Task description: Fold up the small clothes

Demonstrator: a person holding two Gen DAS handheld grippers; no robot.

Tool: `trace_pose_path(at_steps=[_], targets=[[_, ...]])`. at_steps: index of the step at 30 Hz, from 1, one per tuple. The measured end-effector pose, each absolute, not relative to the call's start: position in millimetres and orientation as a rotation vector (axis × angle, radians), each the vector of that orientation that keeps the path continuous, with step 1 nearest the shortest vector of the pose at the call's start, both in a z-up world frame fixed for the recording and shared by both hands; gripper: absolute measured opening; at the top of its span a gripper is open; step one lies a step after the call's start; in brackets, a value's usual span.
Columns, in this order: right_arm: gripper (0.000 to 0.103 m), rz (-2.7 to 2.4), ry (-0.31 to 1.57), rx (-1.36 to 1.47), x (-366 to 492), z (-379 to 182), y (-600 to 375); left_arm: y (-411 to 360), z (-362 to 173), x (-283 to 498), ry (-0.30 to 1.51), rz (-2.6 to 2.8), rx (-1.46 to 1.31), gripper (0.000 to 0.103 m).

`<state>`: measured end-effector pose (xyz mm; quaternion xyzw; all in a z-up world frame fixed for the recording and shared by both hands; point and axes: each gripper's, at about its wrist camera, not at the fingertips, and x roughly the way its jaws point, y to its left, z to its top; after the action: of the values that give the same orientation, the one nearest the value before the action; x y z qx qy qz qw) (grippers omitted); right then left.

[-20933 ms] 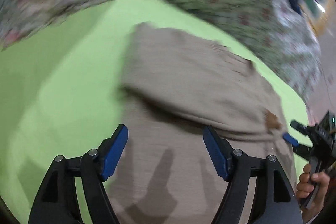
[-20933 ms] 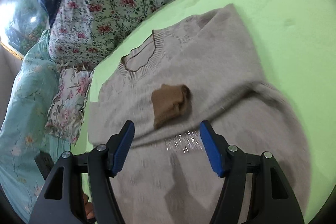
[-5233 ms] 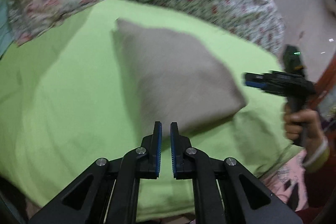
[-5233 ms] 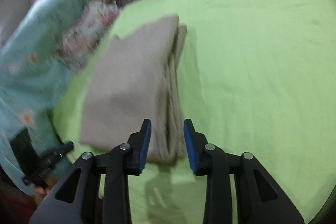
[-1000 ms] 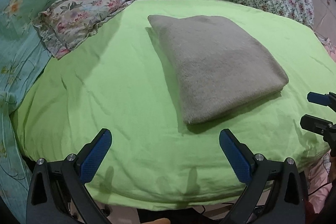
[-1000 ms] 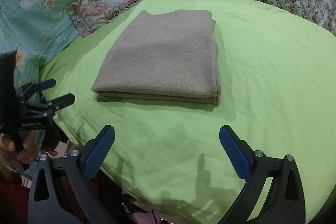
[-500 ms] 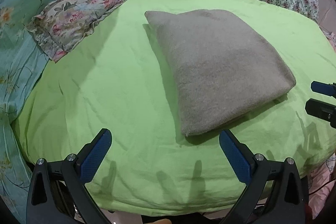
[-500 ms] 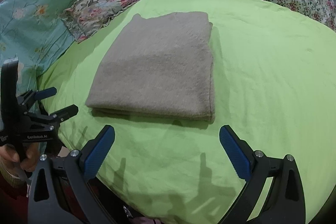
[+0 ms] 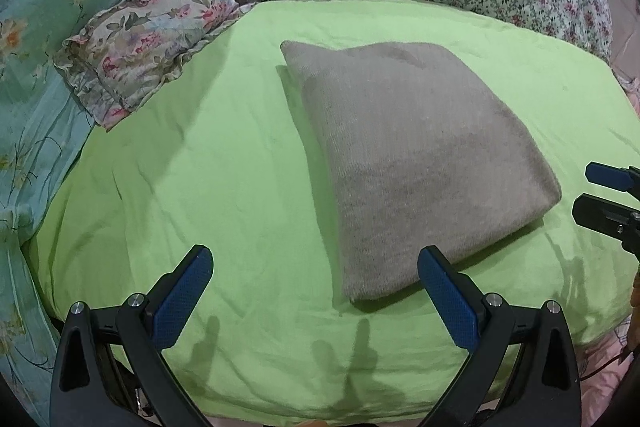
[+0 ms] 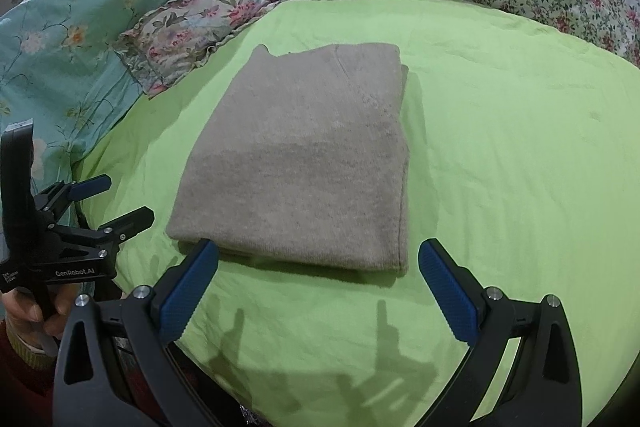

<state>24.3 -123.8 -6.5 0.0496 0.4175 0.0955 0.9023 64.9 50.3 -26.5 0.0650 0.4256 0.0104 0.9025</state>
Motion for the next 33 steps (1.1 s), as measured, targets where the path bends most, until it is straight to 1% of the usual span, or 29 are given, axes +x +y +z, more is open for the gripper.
trace_pose_path(at_steps=[17,33], targets=[[0.101,0.206,0.857,0.087,36,1,-120,51,-17,68,0.859,0.021,0.111,0.102],[0.101,0.217,0.878,0.084,47,-8,-117,54,-19,72,0.878,0.000,0.077,0.102]])
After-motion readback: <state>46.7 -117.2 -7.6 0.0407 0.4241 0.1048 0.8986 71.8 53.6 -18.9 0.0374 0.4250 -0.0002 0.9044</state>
